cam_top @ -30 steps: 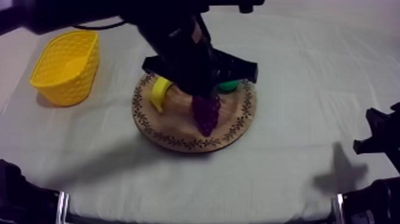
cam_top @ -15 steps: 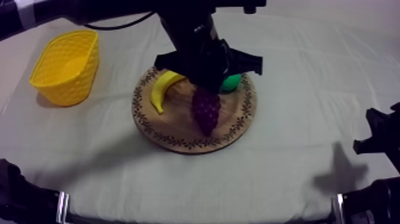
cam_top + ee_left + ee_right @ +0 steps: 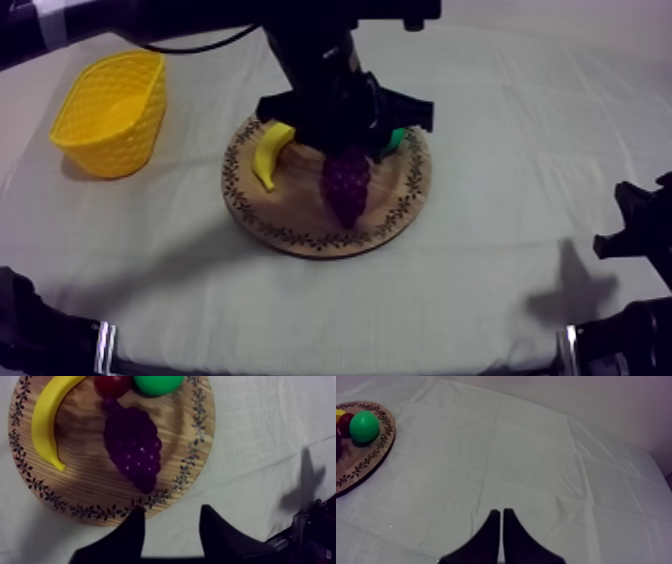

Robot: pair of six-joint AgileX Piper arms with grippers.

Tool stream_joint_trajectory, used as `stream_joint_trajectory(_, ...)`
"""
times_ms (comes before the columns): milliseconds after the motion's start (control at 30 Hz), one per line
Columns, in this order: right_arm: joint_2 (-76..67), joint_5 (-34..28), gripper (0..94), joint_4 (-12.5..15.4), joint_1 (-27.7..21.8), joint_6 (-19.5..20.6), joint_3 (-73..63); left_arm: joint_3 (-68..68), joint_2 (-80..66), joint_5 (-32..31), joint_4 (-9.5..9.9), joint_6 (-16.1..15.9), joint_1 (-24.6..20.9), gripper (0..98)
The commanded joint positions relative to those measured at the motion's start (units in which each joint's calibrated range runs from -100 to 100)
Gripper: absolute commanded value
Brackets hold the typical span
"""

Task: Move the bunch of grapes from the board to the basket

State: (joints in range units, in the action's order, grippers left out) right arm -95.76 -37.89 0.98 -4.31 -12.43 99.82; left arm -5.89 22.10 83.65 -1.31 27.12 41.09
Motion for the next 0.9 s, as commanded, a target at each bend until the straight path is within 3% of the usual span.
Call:
stream_joint_trajectory(0,0.00,-0.02,0.3,-0.03,0.02,0.00,-0.04,0.26,0.27,-0.05,0.06,0.06,0.10,60.9)
stream_joint_trajectory(400,0.00,-0.02,0.3,-0.03,0.02,0.00,-0.04,0.76,3.26,-0.87,-0.43,0.07,-0.01,82.8)
stream_joint_trajectory(867,0.00,-0.02,0.3,-0.03,0.02,0.00,-0.04,-3.33,13.15,-0.70,-2.11,-1.40,-3.00,87.3)
